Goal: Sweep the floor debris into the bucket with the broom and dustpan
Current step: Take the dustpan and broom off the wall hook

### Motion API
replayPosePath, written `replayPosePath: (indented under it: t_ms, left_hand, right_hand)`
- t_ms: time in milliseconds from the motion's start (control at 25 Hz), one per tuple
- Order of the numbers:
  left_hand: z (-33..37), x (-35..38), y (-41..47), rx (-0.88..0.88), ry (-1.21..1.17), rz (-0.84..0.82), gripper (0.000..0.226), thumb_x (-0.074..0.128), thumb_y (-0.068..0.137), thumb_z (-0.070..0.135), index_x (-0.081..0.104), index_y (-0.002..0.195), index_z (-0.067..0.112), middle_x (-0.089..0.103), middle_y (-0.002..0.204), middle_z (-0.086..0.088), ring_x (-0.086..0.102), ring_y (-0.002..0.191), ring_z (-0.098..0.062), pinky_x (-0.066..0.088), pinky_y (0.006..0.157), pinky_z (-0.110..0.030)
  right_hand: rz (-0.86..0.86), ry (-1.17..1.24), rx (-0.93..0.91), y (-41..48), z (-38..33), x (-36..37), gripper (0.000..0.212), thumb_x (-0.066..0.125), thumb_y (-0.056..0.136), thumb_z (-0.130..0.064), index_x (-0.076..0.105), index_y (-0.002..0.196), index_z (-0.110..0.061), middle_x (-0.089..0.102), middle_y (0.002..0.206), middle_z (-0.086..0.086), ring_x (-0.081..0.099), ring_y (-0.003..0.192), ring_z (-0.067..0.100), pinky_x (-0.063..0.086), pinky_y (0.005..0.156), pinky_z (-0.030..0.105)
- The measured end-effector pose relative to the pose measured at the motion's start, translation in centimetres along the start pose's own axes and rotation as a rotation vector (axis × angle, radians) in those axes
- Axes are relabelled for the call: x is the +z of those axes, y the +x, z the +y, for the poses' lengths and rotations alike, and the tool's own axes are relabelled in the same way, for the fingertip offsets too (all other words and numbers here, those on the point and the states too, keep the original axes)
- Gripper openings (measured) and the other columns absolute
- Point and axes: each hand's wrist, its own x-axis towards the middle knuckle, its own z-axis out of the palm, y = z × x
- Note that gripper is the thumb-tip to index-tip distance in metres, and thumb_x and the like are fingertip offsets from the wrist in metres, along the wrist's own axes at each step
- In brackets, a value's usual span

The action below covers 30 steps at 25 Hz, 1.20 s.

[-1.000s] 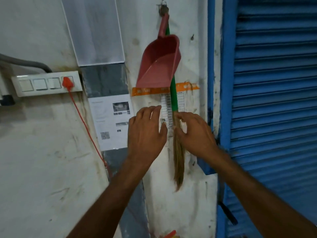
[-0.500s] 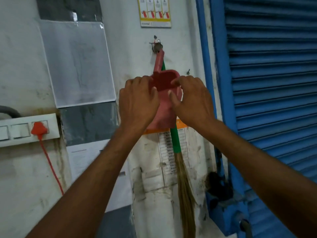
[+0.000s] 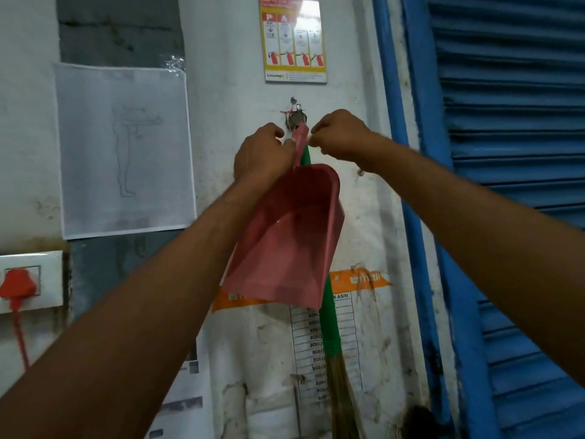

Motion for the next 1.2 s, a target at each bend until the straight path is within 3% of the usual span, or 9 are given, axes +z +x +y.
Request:
replayPosePath:
  t_ms: [160,280,400,520,760,880,960,1080,1200]
  left_hand:
    - [0.2,2.5,2.9,-0.088,-0.107,-0.103,0.064,0.055,0.086,0.065,0.065,0.132,0.022,0.073,0.121,-0.007,0.07,0.108,-0.027,0.055,0.098,-0.044]
    - [-0.3,4.1,4.2,-0.139,-0.199,-0.12,0.054,0.063,0.081,0.061,0.07,0.118,0.023,0.075,0.106,-0.009,0.073,0.095,-0.03,0.06,0.091,-0.047]
    - [-0.2,4.1,4.7,-0.137,-0.206,-0.077,0.047,0.068,0.087,0.05,0.068,0.124,0.021,0.072,0.115,-0.008,0.073,0.093,-0.025,0.06,0.09,-0.044]
    - [0.3,3.8,5.1,-0.096,-0.198,-0.073,0.052,0.069,0.091,0.042,0.062,0.137,0.02,0.068,0.128,-0.008,0.07,0.104,-0.025,0.059,0.093,-0.044]
    - [1.0,3.5,5.5,-0.116,-0.265,-0.118,0.082,0.065,0.067,0.045,0.053,0.147,0.03,0.062,0.14,-0.005,0.066,0.117,-0.029,0.056,0.099,-0.048]
    - [0.9,3.6,5.6,-0.123,-0.271,-0.16,0.073,0.068,0.079,0.041,0.051,0.148,0.028,0.061,0.139,-0.009,0.065,0.117,-0.031,0.056,0.099,-0.05]
    - [0.7,3.7,6.0,-0.113,-0.254,-0.161,0.066,0.068,0.088,0.038,0.049,0.149,0.027,0.061,0.14,-0.01,0.065,0.117,-0.031,0.056,0.099,-0.049]
    - [0.7,3.6,7.0,-0.068,-0.235,-0.135,0.062,0.066,0.093,0.036,0.047,0.151,0.027,0.057,0.145,-0.008,0.063,0.12,-0.029,0.055,0.102,-0.047]
    - [0.7,3.3,7.5,-0.057,-0.23,-0.122,0.063,0.068,0.091,0.033,0.047,0.151,0.027,0.056,0.145,-0.007,0.064,0.118,-0.03,0.055,0.1,-0.047]
  right_hand:
    - [-0.163,0.259,0.123,3.3,1.9,0.7,0.028,0.066,0.094,-0.012,0.063,0.12,-0.002,0.069,0.112,0.01,0.067,0.093,0.016,0.055,0.073,0.032]
    - [-0.162,0.446,0.137,4.3,3.1,1.8,0.024,0.064,0.093,-0.002,0.066,0.118,-0.003,0.07,0.099,0.003,0.067,0.086,0.011,0.053,0.07,0.028]
    - [-0.1,0.699,0.165,5.1,3.7,2.9,0.023,0.059,0.094,-0.002,0.072,0.112,-0.006,0.071,0.095,0.003,0.066,0.085,0.011,0.051,0.074,0.028]
    - [-0.105,0.922,0.211,6.2,3.7,2.8,0.023,0.058,0.096,-0.011,0.073,0.114,-0.008,0.074,0.093,0.002,0.068,0.081,0.013,0.052,0.072,0.028]
    - [-0.177,1.101,0.369,8.1,2.4,2.3,0.015,0.061,0.101,-0.02,0.07,0.104,-0.008,0.071,0.082,0.003,0.066,0.067,0.011,0.053,0.05,0.019]
    - [-0.145,1.062,0.465,9.2,2.4,2.5,0.011,0.065,0.098,-0.016,0.071,0.099,-0.007,0.067,0.074,0.001,0.06,0.048,0.006,0.049,0.044,0.015]
    - [-0.087,1.024,0.469,10.2,2.1,2.8,0.017,0.068,0.095,-0.013,0.073,0.108,-0.003,0.067,0.073,0.003,0.057,0.037,0.004,0.047,0.042,0.015]
    - [0.032,1.007,0.427,10.9,1.3,2.8,0.027,0.078,0.085,-0.006,0.072,0.111,0.002,0.073,0.079,0.01,0.062,0.042,0.008,0.047,0.042,0.016]
    - [0.136,1.018,0.376,10.4,0.7,2.6,0.024,0.083,0.077,0.0,0.071,0.097,0.004,0.075,0.084,0.018,0.07,0.059,0.017,0.055,0.049,0.02]
